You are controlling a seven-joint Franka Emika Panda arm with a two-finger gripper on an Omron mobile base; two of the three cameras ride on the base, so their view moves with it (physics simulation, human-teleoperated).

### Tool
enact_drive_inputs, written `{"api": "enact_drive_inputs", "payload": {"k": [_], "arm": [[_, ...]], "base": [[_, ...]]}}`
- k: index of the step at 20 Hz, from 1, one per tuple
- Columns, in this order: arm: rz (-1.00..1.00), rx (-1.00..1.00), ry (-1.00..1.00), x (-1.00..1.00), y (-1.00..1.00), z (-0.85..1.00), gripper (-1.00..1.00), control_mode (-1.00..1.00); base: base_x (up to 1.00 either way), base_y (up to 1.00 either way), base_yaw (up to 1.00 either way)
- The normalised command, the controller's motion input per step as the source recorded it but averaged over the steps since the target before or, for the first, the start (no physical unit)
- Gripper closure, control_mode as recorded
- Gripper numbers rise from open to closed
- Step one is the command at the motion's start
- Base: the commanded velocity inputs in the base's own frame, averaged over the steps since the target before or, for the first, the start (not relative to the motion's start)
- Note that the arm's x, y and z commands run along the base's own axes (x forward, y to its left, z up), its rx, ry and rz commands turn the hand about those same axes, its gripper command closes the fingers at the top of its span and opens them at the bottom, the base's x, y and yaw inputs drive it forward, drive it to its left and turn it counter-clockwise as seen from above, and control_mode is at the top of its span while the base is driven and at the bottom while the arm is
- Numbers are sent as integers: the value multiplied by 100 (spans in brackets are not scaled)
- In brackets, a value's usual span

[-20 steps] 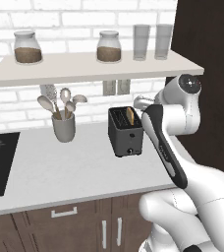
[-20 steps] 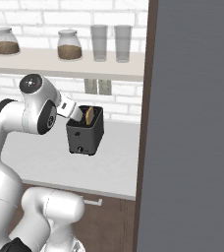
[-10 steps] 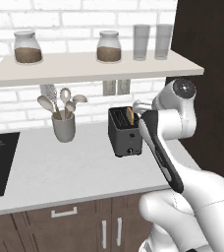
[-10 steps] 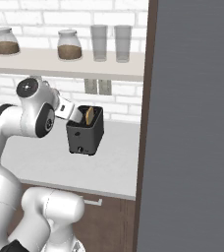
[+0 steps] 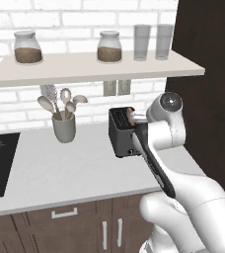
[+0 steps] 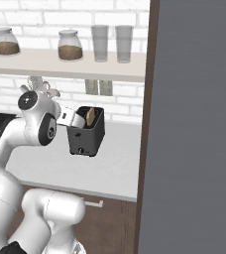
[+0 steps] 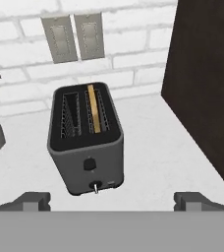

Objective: Start the toaster. Once the lever pops up, take the bread to the plate on the dining counter.

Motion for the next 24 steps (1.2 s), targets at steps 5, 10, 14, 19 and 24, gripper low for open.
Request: {"api": "enact_drive_inputs", "payload": {"k": [5,10,14,19,24], "arm": [[1,0,0,50,0,-8,-100,-100],[1,0,2,60,0,-6,-100,-100],[1,0,5,50,0,-17,-100,-100],[2,0,2,32,0,-33,-100,-100],[0,0,0,20,0,-36,-100,-100]], "base": [[0,0,0],[0,0,0],[0,0,0],[0,0,0],[0,0,0]]}}
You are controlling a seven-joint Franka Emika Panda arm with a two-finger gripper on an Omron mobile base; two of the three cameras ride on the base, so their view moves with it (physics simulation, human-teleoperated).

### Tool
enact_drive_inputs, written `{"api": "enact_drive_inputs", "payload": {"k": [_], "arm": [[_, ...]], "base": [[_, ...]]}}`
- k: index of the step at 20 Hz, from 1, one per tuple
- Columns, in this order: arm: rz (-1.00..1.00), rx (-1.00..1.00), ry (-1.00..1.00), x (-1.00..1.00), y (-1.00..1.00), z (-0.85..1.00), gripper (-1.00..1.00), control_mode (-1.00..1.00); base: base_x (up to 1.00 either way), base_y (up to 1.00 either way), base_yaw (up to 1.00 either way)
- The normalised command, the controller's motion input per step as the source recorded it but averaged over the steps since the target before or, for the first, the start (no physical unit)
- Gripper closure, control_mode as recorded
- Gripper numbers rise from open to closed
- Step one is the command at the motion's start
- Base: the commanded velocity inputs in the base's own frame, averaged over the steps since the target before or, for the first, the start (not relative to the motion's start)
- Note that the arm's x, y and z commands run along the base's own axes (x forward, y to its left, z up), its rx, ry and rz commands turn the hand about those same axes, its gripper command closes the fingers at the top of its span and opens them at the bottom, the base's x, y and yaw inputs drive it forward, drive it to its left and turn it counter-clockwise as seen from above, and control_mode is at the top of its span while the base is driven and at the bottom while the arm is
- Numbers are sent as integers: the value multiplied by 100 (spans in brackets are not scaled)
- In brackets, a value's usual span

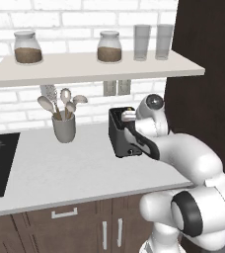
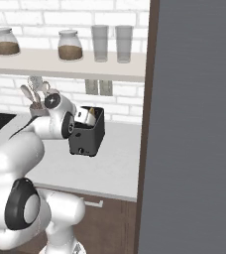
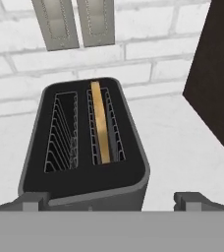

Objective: Start the toaster. Once the lever pops up, take the bread to the plate on the dining counter.

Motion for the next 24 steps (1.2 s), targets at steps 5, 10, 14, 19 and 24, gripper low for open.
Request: {"api": "enact_drive_inputs", "payload": {"k": [5,10,14,19,24], "arm": [[0,0,0,23,0,-23,-100,-100],[0,0,0,30,-6,-10,-100,-100],[0,1,0,37,-7,-7,-100,-100],[0,0,0,41,-1,-11,-100,-100],[0,0,0,29,0,-16,-100,-100]], "base": [[0,0,0],[0,0,0],[0,0,0],[0,0,0],[0,0,0]]}}
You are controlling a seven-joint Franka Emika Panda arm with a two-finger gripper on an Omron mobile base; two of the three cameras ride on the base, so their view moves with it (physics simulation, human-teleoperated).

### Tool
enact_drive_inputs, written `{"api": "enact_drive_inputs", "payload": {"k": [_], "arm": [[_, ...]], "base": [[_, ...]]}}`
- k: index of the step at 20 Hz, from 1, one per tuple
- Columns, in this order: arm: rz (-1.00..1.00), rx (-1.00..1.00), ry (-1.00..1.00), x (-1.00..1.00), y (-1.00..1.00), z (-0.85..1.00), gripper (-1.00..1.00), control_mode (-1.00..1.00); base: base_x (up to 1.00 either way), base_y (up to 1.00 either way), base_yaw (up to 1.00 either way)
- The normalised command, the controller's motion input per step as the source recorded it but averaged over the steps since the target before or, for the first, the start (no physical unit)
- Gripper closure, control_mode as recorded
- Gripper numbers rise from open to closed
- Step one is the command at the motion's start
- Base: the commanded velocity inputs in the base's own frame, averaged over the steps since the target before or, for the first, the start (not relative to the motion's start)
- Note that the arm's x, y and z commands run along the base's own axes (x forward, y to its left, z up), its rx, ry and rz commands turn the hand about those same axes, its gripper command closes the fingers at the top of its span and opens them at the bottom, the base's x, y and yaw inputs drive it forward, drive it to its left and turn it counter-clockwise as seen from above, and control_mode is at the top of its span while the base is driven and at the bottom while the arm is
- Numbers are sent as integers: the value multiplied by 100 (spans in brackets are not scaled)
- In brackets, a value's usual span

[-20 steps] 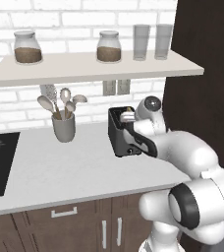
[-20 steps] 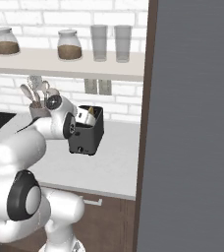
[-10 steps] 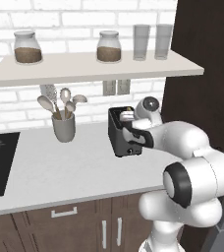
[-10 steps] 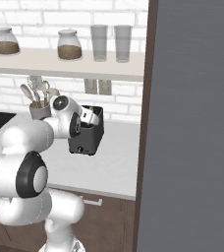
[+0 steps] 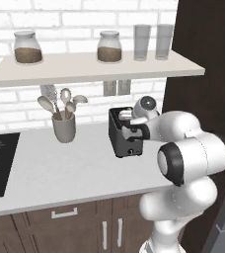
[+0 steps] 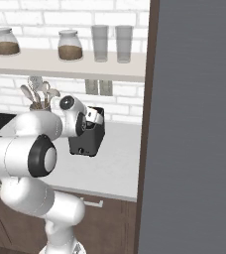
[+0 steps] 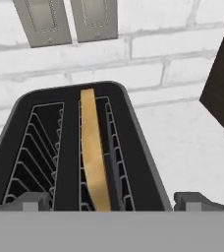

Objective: Start the toaster. Once the lever pops up, take the bread to the plate on the dining counter.

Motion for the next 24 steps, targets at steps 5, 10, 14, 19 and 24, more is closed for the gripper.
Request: {"api": "enact_drive_inputs", "payload": {"k": [5,10,14,19,24], "arm": [[0,0,0,22,0,-18,-100,-100],[0,0,0,22,0,-16,-100,-100],[0,1,0,19,0,-13,-100,-100],[0,3,0,25,0,-19,-100,-100],[0,1,0,25,0,-22,100,-100]], "base": [[0,0,0],[0,0,0],[0,0,0],[0,0,0],[0,0,0]]}}
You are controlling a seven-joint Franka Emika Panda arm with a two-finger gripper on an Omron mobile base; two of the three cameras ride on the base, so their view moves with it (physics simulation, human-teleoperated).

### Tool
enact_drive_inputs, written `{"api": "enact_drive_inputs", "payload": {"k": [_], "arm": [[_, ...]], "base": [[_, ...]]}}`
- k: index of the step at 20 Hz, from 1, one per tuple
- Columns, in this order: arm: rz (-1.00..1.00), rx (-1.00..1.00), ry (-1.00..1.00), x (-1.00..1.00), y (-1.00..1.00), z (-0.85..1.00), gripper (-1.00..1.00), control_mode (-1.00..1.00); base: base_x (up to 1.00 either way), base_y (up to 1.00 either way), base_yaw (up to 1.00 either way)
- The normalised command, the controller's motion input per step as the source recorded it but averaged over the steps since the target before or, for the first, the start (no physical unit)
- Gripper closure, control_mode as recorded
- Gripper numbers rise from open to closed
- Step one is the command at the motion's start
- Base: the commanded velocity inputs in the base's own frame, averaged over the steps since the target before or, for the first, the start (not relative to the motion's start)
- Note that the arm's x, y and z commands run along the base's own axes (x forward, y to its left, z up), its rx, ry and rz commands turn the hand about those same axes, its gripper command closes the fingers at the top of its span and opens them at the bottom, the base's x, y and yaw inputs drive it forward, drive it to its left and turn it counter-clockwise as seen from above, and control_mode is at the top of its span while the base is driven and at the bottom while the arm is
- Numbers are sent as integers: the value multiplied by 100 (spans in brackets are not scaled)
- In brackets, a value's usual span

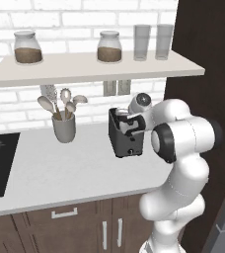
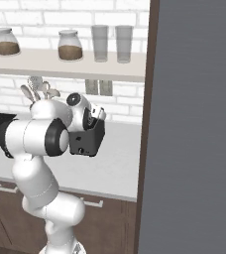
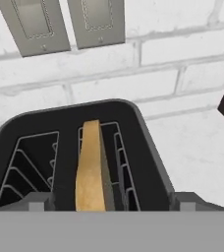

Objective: Start the toaster. Once the lever pops up, take the bread to the plate on the dining counter.

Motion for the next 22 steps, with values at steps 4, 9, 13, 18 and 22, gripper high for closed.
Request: {"api": "enact_drive_inputs", "payload": {"k": [4,9,13,18,22], "arm": [[0,0,-2,5,0,-24,100,-100],[0,0,-13,-8,0,-11,100,-100],[0,0,-16,-25,0,3,100,-100],[0,0,-14,-21,0,40,100,-100],[0,0,-17,-22,0,67,100,-100]], "base": [[0,0,0],[0,0,0],[0,0,0],[0,0,0],[0,0,0]]}}
